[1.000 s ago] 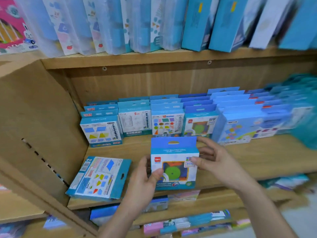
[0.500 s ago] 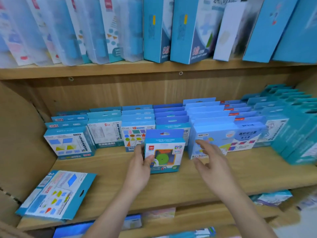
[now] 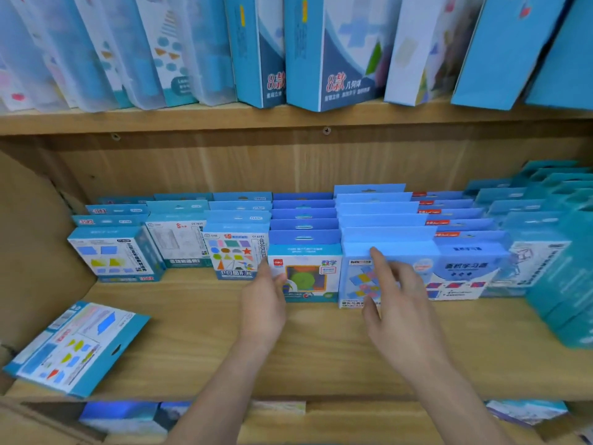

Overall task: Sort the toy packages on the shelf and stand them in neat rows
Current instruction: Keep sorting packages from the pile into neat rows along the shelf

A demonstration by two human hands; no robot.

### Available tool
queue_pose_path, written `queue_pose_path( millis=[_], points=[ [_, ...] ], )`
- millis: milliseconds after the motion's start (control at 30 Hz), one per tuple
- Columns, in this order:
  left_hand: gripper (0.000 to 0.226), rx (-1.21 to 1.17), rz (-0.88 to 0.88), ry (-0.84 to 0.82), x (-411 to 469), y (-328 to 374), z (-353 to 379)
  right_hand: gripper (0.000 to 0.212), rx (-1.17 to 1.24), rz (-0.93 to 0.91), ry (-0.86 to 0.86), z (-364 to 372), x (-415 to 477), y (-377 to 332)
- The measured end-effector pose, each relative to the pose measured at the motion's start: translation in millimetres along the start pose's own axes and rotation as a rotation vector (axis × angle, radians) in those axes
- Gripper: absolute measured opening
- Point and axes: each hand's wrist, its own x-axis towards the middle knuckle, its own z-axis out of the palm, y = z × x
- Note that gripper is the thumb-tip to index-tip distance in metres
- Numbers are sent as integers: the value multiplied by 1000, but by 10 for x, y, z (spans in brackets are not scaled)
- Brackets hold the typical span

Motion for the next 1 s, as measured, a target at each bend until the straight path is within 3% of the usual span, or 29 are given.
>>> queue_pose_path(
  millis=[200, 367, 433, 633, 833, 933, 1000],
  points=[
    [24, 17, -27, -13, 46, -48, -20, 74, 71, -6, -18, -13, 10, -10],
    [51, -48, 56, 26, -161, -108, -221, 71, 203, -81, 1, -8, -26, -89],
    [51, -5, 109, 52, -308, -198, -350, 67, 226, -129, -11, 45, -43, -177],
    [44, 239, 106, 169, -595, -719, -966, 57, 284, -271, -73, 274, -115, -490],
    [58, 763, -175, 47, -495, -1423, -1443, 47, 310, -324, -156, 408, -178, -816],
    [56, 828, -169, -23, -516, -1535, -1542, 45, 332, -351, -207, 443, -204, -954],
    [49, 793, -135, 80, -528, -1427, -1728, 45, 359, -353, -247, 470, -215, -1013]
  ],
)
